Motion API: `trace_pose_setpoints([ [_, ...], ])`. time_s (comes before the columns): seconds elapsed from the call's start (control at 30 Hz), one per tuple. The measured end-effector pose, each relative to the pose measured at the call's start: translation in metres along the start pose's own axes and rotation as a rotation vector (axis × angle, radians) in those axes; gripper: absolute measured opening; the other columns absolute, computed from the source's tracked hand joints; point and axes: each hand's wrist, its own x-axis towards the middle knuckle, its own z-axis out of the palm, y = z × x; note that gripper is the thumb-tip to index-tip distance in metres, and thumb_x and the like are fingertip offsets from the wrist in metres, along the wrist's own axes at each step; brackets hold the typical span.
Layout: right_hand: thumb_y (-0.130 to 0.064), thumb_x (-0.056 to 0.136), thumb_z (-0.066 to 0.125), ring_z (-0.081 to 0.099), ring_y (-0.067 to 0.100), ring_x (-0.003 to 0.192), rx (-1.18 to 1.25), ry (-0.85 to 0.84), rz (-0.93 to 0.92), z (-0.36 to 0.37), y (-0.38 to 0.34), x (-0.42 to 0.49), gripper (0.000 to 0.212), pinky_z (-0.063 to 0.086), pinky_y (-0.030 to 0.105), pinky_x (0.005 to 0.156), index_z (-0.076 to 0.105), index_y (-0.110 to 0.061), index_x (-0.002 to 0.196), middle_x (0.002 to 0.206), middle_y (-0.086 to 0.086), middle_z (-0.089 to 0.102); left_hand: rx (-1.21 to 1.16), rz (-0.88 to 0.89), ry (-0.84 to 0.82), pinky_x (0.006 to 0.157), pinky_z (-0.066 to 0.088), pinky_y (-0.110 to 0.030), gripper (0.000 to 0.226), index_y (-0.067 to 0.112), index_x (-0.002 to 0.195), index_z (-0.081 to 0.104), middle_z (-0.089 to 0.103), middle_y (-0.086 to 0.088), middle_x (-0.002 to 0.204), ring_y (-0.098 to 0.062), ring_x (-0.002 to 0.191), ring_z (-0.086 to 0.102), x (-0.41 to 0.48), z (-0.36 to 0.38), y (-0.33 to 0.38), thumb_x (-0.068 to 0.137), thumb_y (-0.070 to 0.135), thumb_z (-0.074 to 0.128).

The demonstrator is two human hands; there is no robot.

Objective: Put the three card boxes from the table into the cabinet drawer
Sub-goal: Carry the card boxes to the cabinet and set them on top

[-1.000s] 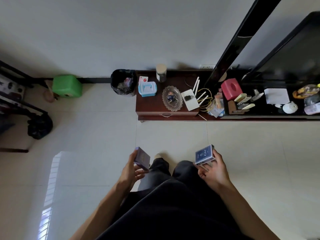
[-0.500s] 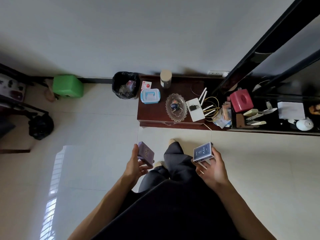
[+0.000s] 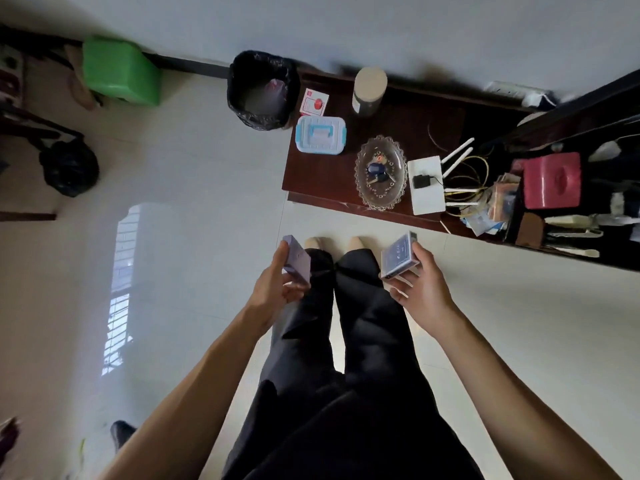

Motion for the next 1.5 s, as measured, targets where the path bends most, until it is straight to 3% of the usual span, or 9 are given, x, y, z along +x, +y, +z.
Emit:
trace_pose_setpoints([
  [0.1,-0.058,0.081,0.068,0.070,0.024,0.104,-0.217,-0.007,-0.078,0.024,-0.013,0.059,0.058,0.051,0.034,0.079,0.063,-0.026,0.129,0.116,0.008,0.072,0.113,0.050,-0.033,0.084,0.047,-0.041,0.060,0.006,0.098,0.059,0.061,-0.020,0.095,-0.029,0.087,0.059,0.062,-0.007,0.013,0.087,0.065,0.051],
  [0.27,-0.050,0.068,0.081,0.075,0.015,0.099,-0.571,-0.067,-0.221,0.068,-0.031,0.191,0.049,0.058,0.031,0.074,0.067,-0.040,0.114,0.107,-0.010,0.077,0.334,0.156,0.030,0.089,0.051,-0.037,0.088,-0.001,0.125,0.055,0.069,-0.011,0.102,-0.022,0.094,0.067,0.211,-0.027,0.042,0.068,0.064,0.073],
  [0.37,-0.046,0.062,0.085,0.066,-0.006,0.098,-0.834,-0.042,-0.367,0.090,-0.033,0.277,0.065,0.050,0.018,0.081,0.061,-0.041,0.122,0.114,-0.017,0.067,0.570,0.291,0.055,0.065,0.051,-0.022,0.056,0.008,0.090,0.068,0.071,-0.003,0.079,-0.011,0.073,0.065,0.301,-0.033,0.056,0.067,0.057,0.079],
  [0.47,-0.050,0.055,0.084,0.057,-0.014,0.087,-1.147,-0.015,-0.518,0.104,-0.031,0.348,0.080,0.037,0.004,0.068,0.054,-0.039,0.128,0.108,-0.022,0.062,0.725,0.425,0.060,0.059,0.056,-0.019,0.055,0.018,0.107,0.063,0.069,0.008,0.093,-0.010,0.078,0.067,0.381,-0.032,0.056,0.065,0.045,0.086],
  [0.57,-0.039,0.060,0.086,0.056,0.005,0.103,-1.357,-0.009,-0.680,0.110,-0.025,0.406,0.083,0.042,0.018,0.082,0.052,-0.029,0.135,0.125,-0.009,0.061,0.987,0.533,0.180,0.082,0.055,-0.027,0.089,0.021,0.134,0.043,0.052,0.002,0.125,-0.014,0.105,0.054,0.445,-0.030,0.047,0.061,0.045,0.087],
  [0.83,-0.017,0.064,0.083,0.052,0.023,0.131,-1.641,0.065,-1.024,0.120,-0.025,0.495,0.051,0.052,0.046,0.091,0.062,-0.018,0.111,0.139,0.002,0.058,1.471,0.918,0.237,0.106,0.045,-0.041,0.096,0.011,0.146,0.033,0.042,-0.009,0.149,-0.028,0.136,0.039,0.526,-0.034,0.054,0.069,0.029,0.086],
  [1.2,-0.021,0.075,0.078,0.030,0.022,0.150,-1.814,0.102,-0.979,0.139,-0.035,0.518,0.037,0.039,0.046,0.102,0.061,-0.016,0.107,0.163,0.000,0.036,1.558,0.921,0.287,0.111,0.036,-0.040,0.106,0.015,0.151,0.027,0.037,-0.010,0.150,-0.029,0.136,0.039,0.552,-0.026,0.062,0.066,0.040,0.086],
  [1.37,-0.028,0.079,0.078,0.036,0.024,0.148,-1.753,0.136,-1.011,0.137,-0.027,0.491,0.041,0.041,0.043,0.106,0.065,-0.018,0.117,0.163,0.008,0.034,1.420,0.785,0.249,0.118,0.022,-0.044,0.124,0.019,0.155,0.006,0.017,-0.013,0.161,-0.033,0.148,0.017,0.535,-0.017,0.059,0.063,0.058,0.081],
  [1.5,-0.029,0.087,0.067,0.067,0.022,0.099,-1.336,0.150,-1.069,0.106,0.016,0.444,0.023,0.054,0.043,0.084,0.069,-0.019,0.107,0.118,-0.001,0.068,0.997,0.816,0.408,0.092,0.050,-0.035,0.062,0.028,0.133,0.040,0.054,0.003,0.128,-0.020,0.115,0.053,0.495,-0.003,0.015,0.081,0.054,0.061],
])
